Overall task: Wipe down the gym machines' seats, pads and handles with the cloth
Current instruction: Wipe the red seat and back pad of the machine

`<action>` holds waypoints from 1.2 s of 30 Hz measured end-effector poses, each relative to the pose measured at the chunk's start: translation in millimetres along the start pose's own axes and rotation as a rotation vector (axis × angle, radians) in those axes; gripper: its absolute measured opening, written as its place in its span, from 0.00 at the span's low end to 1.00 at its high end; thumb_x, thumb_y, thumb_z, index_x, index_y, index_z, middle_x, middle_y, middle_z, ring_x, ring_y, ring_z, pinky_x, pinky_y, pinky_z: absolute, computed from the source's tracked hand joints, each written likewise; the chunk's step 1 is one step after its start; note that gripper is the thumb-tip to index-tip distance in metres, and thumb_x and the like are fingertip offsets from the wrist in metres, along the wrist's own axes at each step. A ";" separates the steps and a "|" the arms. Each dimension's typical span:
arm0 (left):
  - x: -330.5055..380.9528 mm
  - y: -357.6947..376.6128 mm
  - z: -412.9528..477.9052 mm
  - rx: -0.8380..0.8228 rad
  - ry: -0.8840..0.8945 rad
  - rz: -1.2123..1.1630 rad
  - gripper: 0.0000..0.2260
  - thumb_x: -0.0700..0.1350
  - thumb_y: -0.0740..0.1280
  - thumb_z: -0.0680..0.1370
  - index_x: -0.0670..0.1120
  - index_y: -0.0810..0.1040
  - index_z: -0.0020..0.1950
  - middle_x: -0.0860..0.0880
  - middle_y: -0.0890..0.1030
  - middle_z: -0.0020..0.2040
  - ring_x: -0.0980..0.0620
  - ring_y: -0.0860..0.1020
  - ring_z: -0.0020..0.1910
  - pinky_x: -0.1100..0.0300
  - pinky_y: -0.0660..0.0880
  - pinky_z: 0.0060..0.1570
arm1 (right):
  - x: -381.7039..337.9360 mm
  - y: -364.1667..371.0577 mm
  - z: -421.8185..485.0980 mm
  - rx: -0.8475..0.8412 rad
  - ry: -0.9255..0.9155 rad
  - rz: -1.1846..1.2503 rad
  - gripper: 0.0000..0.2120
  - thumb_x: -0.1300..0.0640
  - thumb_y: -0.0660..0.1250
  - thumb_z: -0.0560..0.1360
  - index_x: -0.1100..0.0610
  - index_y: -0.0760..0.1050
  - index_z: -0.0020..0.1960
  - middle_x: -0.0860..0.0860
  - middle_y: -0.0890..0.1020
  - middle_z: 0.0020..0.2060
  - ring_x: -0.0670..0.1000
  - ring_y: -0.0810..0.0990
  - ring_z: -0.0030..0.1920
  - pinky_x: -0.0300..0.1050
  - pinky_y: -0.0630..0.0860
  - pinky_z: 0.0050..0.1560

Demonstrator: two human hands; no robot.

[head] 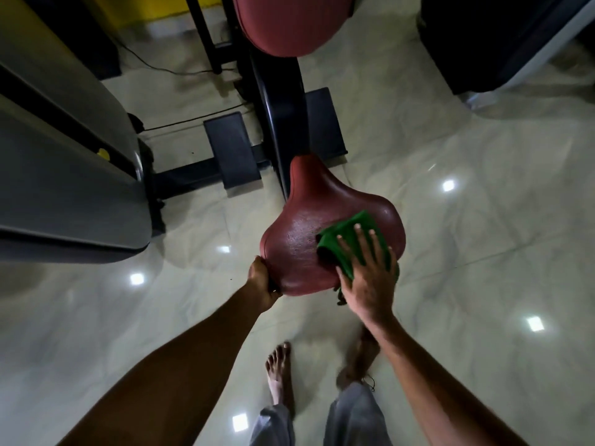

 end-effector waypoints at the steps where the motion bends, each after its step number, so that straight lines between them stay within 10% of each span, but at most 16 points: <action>1: 0.0 1.8 -1.6 0.018 0.009 -0.014 0.23 0.50 0.45 0.82 0.46 0.78 0.62 0.43 0.81 0.61 0.41 0.79 0.60 0.40 0.76 0.60 | 3.7 -0.2 3.6 0.044 0.067 0.019 0.28 0.43 0.66 0.80 0.46 0.68 0.78 0.51 0.62 0.81 0.57 0.60 0.80 0.65 0.60 0.75; 5: -4.5 4.0 3.0 0.052 0.039 -0.095 0.21 0.44 0.47 0.81 0.41 0.77 0.61 0.42 0.80 0.62 0.40 0.79 0.59 0.43 0.75 0.63 | -50.4 4.9 10.7 0.166 0.273 0.179 0.27 0.50 0.67 0.78 0.50 0.70 0.76 0.53 0.65 0.80 0.58 0.60 0.80 0.67 0.55 0.77; 11: -8.9 0.2 0.0 -0.100 -0.045 -0.276 0.20 0.50 0.52 0.84 0.40 0.74 0.67 0.38 0.85 0.46 0.41 0.83 0.48 0.46 0.78 0.50 | -77.6 19.8 -1.3 -0.045 -0.416 0.216 0.36 0.55 0.73 0.71 0.51 0.68 0.78 0.53 0.64 0.80 0.55 0.59 0.81 0.59 0.54 0.80; 18: -9.8 -2.8 11.9 -0.026 0.013 -0.159 0.22 0.46 0.47 0.84 0.44 0.79 0.64 0.43 0.83 0.59 0.45 0.81 0.56 0.47 0.77 0.57 | -38.0 -10.4 44.8 0.151 0.243 0.231 0.27 0.57 0.64 0.76 0.56 0.72 0.75 0.57 0.68 0.78 0.60 0.63 0.79 0.64 0.61 0.77; 24: -5.3 4.2 -3.2 -0.003 -0.024 -0.153 0.19 0.50 0.50 0.83 0.42 0.78 0.58 0.37 0.82 0.51 0.37 0.80 0.51 0.41 0.80 0.44 | -76.0 -0.4 26.3 -0.068 -0.515 0.180 0.25 0.52 0.65 0.74 0.52 0.77 0.71 0.54 0.71 0.76 0.58 0.70 0.75 0.57 0.66 0.73; 29: -7.0 7.2 0.4 0.090 0.034 -0.141 0.20 0.47 0.49 0.82 0.45 0.80 0.53 0.44 0.83 0.51 0.45 0.81 0.49 0.48 0.80 0.53 | -38.1 -17.6 55.6 0.016 0.067 0.235 0.31 0.64 0.74 0.69 0.56 0.75 0.71 0.55 0.69 0.77 0.60 0.67 0.76 0.63 0.65 0.75; 34: -7.2 7.3 -7.7 0.043 0.034 -0.181 0.19 0.53 0.52 0.83 0.43 0.78 0.58 0.37 0.82 0.53 0.37 0.80 0.54 0.41 0.79 0.44 | -94.1 2.1 18.8 -0.144 -0.576 0.191 0.31 0.58 0.75 0.66 0.52 0.78 0.69 0.55 0.73 0.75 0.59 0.75 0.70 0.58 0.72 0.68; 36: -7.4 5.8 -5.7 0.046 0.047 -0.195 0.20 0.51 0.51 0.84 0.43 0.79 0.58 0.41 0.84 0.49 0.41 0.81 0.52 0.47 0.81 0.42 | -63.9 -3.2 40.4 -0.101 -0.565 0.175 0.34 0.64 0.77 0.64 0.53 0.78 0.69 0.54 0.72 0.75 0.59 0.74 0.70 0.57 0.71 0.69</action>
Point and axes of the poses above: each hand's wrist, its own z-axis towards the middle knuckle, its own y-axis out of the palm, x = y × z, the point moved 4 cm from there along z, towards the middle knuckle
